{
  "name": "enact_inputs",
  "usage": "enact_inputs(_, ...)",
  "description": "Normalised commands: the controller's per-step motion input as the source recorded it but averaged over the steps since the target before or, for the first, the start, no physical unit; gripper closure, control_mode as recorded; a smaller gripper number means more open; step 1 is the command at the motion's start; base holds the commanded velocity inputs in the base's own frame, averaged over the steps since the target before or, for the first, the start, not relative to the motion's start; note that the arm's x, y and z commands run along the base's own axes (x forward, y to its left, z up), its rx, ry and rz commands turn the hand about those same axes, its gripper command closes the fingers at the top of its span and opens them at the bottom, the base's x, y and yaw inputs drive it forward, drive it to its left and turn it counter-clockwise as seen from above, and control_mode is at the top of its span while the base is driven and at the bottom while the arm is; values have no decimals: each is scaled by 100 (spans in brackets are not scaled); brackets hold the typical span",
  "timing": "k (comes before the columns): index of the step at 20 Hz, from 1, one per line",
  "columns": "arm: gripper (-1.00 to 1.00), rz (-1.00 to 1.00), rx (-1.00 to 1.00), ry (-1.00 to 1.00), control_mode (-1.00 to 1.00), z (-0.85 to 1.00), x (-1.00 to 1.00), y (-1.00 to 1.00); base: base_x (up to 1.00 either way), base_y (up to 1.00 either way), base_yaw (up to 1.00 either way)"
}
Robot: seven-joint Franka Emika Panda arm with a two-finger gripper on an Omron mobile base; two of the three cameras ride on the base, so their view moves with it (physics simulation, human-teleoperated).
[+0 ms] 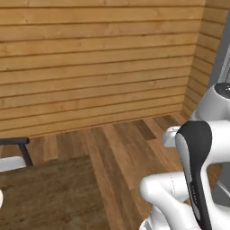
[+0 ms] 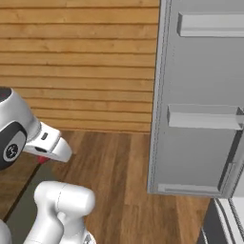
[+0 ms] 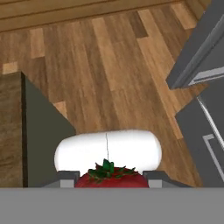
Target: Take the strawberry from the fridge and place it on top of the pancake, located on the dining counter.
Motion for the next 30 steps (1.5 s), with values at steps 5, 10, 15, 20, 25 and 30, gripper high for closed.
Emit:
enact_inputs(5, 100, 0, 0, 0, 100, 0, 0, 0, 49, 32, 15)
enact_inputs(10, 100, 0, 0, 0, 100, 0, 0, 0, 100, 0, 0)
enact_inputs(15, 100, 0, 0, 0, 100, 0, 0, 0, 100, 0, 0)
enact_inputs(20, 100, 0, 0, 0, 100, 0, 0, 0, 100, 0, 0)
enact_inputs(25, 100, 0, 0, 0, 100, 0, 0, 0, 100, 0, 2)
enact_inputs(30, 100, 0, 0, 0, 100, 0, 0, 0, 100, 8, 9)
